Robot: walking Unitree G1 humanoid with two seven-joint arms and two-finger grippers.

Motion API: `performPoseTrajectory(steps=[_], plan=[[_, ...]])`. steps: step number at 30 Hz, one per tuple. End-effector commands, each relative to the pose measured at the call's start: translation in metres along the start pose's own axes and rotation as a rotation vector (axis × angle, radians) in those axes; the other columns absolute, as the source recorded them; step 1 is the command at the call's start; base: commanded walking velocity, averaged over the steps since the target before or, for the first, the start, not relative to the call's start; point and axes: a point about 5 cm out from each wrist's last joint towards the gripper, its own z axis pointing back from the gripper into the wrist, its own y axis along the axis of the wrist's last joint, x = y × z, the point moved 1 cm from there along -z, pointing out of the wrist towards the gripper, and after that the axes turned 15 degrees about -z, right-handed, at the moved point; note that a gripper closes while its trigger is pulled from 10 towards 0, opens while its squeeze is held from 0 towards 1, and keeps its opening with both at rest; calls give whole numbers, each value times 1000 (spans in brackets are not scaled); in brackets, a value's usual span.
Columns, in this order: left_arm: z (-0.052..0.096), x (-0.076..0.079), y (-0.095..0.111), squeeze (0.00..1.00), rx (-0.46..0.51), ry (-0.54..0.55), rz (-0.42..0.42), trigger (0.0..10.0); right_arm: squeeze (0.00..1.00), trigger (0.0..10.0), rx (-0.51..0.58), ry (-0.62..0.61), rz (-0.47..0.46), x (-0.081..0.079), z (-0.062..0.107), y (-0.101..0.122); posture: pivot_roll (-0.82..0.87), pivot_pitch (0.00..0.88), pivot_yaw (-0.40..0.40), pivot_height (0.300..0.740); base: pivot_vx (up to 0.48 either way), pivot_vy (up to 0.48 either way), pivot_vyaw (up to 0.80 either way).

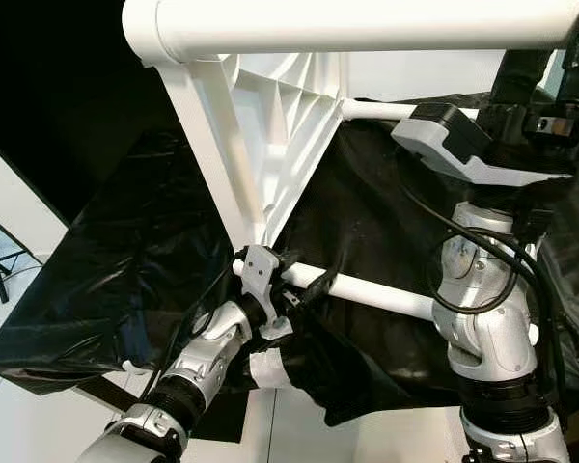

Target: Building children table

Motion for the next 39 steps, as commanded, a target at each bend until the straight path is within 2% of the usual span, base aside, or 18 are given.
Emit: performPoseTrajectory(steps=[1, 10, 16, 18, 21, 30, 31, 32, 33, 37, 38, 39], plan=[[23, 13, -45, 0, -198, -15, 95, 10000, 0, 10000, -10, 14, -19, -3, -1, 2, 17, 0, 119, 740, 0, 0, 0], [23, 15, -46, 0, -200, -20, 96, 10000, 0, 10000, -6, 91, -59, -18, -10, 13, 18, 0, 114, 740, 0, 0, 0], [24, 16, -47, 0, -202, -18, 97, 10000, 0, 10000, -31, 75, -100, -15, -15, 16, 20, 0, 112, 740, 0, 0, 0], [25, 17, -49, 0, -208, -21, 99, 10000, 0, 10000, -121, 71, -166, -13, -20, 11, 17, 0, 112, 740, 0, 0, 0], [26, 19, -50, 0, -211, -25, 100, 10000, 0, 10000, -159, 64, -207, -11, -26, 10, 17, 0, 112, 740, 0, 0, 0], [25, 21, -50, 0, -210, -33, 106, 10000, 0, 10000, -148, 35, -205, -4, -35, 15, 16, 0, 110, 740, 0, 0, 0], [25, 21, -50, 0, -210, -33, 107, 10000, 0, 5333, -154, 40, -202, -5, -36, 15, 16, 0, 110, 740, 0, 0, 0], [25, 21, -50, 0, -210, -33, 107, 10000, 0, 5333, -154, 40, -202, -5, -36, 15, 16, 0, 110, 740, 0, 0, 0], [25, 21, -50, 0, -210, -33, 108, 10000, 0, 0, -161, 48, -200, -5, -35, 14, 18, 0, 110, 740, 0, 0, 0], [26, 22, -51, 0, -210, -31, 112, 10000, 0, 0, -239, 92, -202, -11, -28, 3, 18, 0, 110, 740, 0, 0, 0], [26, 22, -51, 0, -209, -30, 114, 10000, 0, 0, -306, 107, -217, -12, -24, -6, 17, 0, 112, 740, 0, 0, 0], [26, 22, -51, 0, -209, -30, 114, 10000, 0, 0, -306, 107, -217, -12, -24, -6, 17, 0, 112, 740, 0, 0, 0]])
